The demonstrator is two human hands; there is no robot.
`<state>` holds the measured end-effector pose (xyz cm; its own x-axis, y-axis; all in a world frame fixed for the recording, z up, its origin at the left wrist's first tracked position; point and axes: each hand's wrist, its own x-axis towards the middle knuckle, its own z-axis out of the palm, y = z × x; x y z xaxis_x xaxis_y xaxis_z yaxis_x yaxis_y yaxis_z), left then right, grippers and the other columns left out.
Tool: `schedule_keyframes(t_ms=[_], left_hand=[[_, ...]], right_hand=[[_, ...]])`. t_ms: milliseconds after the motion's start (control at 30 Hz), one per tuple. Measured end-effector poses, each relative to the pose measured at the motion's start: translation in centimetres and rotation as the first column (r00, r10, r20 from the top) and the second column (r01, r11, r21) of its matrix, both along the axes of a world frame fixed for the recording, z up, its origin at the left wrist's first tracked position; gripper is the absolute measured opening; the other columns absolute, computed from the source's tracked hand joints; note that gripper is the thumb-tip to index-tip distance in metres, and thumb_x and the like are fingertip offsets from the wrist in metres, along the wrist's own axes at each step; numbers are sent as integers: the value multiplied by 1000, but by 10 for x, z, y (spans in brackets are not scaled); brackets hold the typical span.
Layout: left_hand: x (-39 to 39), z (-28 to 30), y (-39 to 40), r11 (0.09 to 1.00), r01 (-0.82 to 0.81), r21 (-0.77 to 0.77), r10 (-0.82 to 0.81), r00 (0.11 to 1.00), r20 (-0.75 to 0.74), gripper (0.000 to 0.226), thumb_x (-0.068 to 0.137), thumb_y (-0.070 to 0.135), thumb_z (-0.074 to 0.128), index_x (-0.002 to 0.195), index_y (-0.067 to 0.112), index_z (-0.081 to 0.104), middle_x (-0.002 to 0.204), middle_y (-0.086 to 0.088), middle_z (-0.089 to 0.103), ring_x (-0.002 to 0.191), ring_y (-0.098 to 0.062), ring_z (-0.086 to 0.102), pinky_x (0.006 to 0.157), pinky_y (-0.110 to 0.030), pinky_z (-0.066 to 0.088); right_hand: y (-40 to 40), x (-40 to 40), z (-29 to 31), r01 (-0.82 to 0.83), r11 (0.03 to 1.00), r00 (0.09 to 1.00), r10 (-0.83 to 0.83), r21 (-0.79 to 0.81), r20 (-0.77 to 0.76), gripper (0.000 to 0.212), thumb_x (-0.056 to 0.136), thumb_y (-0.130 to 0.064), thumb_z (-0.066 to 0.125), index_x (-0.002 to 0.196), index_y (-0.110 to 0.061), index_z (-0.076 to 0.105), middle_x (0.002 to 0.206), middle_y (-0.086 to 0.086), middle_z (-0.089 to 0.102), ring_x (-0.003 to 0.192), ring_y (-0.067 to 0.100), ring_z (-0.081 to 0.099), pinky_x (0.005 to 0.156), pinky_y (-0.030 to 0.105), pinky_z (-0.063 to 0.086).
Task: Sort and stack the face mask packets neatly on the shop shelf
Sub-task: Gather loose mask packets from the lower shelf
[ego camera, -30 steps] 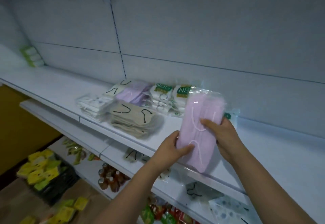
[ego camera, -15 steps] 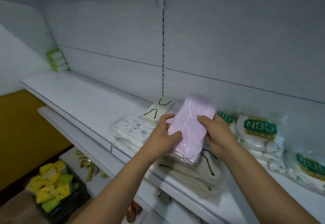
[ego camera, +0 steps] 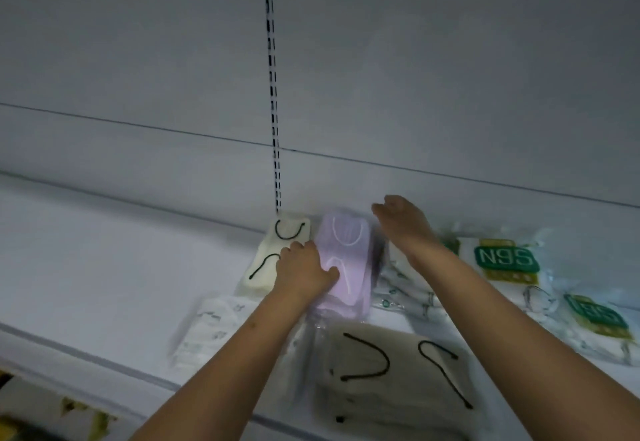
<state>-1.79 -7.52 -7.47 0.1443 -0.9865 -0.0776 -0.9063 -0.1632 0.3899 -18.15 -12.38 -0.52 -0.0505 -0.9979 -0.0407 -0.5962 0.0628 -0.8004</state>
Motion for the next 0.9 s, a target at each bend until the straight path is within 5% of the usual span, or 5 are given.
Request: schedule_keyframes(t_ms=[133, 233, 333, 533, 900], left_hand=[[0, 8, 2, 998, -6, 58, 3, 999, 44, 62, 90, 53, 55, 134, 11, 47, 133, -16, 51, 123, -36, 45, 98, -40, 40], [-14, 28, 15, 983, 15, -182, -4, 998, 57, 57, 89, 41, 57, 137, 13, 46, 131, -14, 51, 123, -36, 45, 97, -40, 38], [-52, 40, 36, 903, 169, -395, -217, 973, -80, 47, 88, 37, 49, 129, 16, 54, 118, -9, 59, 109, -31, 55, 89, -39, 45], [-155, 30, 82, 783, 386, -488, -569, 762, -309, 54, 94, 29, 57, 146, 19, 44, 142, 2, 48, 130, -16, 44, 111, -27, 35], [-334, -26, 222, 382, 804, -455, -912, 250, -325, 47, 97, 27, 47, 144, 22, 47, 138, 10, 51, 128, -1, 45, 107, -12, 34]], right_hand=[[6, -7, 21, 6, 994, 997, 2, -107, 73, 51, 100, -36, 51, 146, -15, 45, 148, 4, 49, 132, 24, 49, 112, 31, 36], [16, -17, 37, 6, 979, 1000, -1, -205, 27, 52, 102, -36, 49, 148, -15, 42, 149, 4, 48, 134, 19, 46, 93, 13, 33], [33, -36, 49, 0, 940, 1000, -6, -341, -17, 55, 102, -39, 47, 151, -17, 37, 154, 1, 41, 140, 17, 40, 112, 24, 30], [84, -112, 64, 75, 852, 979, -162, -519, -125, 56, 103, -39, 45, 154, -18, 31, 157, -1, 35, 144, 15, 32, 113, 23, 23], [257, -314, 12, 392, 757, 833, -533, -523, -147, 55, 104, -39, 43, 152, -13, 34, 155, 3, 39, 142, 17, 36, 117, 31, 27]])
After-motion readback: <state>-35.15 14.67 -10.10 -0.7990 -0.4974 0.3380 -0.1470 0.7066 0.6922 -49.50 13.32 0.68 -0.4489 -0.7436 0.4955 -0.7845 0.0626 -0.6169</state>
